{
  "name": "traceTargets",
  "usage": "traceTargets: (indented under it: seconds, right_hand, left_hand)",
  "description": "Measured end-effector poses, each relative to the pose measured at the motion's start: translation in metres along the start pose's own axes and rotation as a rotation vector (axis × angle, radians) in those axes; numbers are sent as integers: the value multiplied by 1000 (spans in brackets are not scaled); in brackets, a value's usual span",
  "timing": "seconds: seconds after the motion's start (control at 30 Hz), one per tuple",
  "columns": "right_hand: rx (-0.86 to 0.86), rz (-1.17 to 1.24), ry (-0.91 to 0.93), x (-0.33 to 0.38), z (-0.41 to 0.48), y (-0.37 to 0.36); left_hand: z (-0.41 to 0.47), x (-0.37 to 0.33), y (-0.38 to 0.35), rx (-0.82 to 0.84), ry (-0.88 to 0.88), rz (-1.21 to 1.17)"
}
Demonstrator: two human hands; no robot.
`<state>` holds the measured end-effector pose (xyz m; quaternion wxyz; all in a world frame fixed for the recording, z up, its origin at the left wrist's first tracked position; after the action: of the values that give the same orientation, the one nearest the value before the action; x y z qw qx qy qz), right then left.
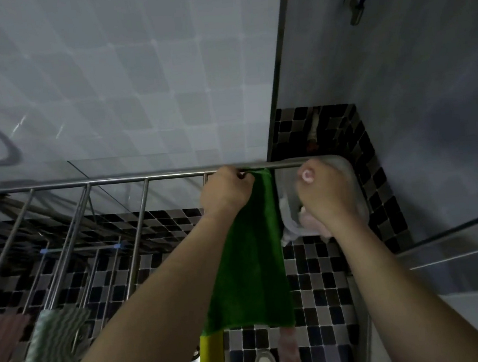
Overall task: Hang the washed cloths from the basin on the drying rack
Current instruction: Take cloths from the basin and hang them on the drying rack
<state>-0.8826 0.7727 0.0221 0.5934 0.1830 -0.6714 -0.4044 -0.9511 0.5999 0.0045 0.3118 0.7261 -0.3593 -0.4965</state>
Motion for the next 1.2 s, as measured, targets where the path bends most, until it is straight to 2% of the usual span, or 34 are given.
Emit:
traceTargets:
  seconds: [0.07, 0.13, 0.23, 0.33, 0.43, 0.57, 0.67, 0.87, 1.0, 1.1, 1.2]
  right_hand:
    - [199, 85, 14, 2, -3, -19]
    - [302, 103, 20, 3, -9, -33]
    - [257, 49, 18, 2, -9, -43]
    - [208, -39, 15, 9, -4, -44]
    - [228, -40, -13, 14, -3, -49]
    - [243, -14, -34, 17, -2, -53]
    - [272, -14, -48, 20, -6, -55]
    - [294, -33, -49, 24, -9, -57]
    - [303, -50, -36, 25, -8, -52]
    - [332, 4, -26, 25, -9, -51]
    - [354, 48, -54, 21, -16, -41]
  left_hand:
    - [-5, -1, 1, -2, -43, 77]
    - [-18, 4, 12, -60, -131, 95]
    - [-55, 36, 37, -205, -251, 97]
    - [-102, 81, 39, -148, -287, 244]
    - [-138, 112, 29, -17, -225, 247]
    - [-147, 119, 25, -99, -224, 192]
    - [-142, 124, 31, -119, -129, 61]
    - [-131, 138, 30, 7, 2, -75]
    - [-140, 118, 47, -198, -161, 2]
    - [-144, 83, 51, -200, -319, -86]
    - [-135, 61, 38, -206, -377, -2]
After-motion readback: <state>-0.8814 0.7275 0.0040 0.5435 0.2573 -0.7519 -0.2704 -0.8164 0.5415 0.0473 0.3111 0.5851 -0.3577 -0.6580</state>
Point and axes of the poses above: each hand's wrist, its own z-axis towards the middle knuckle, its own y-axis out of the back of the hand, x = y × z, the point moved 4 cm from there along z, towards the middle knuckle, and after that the axes turned 6 degrees about y, right-handed, at the moved point
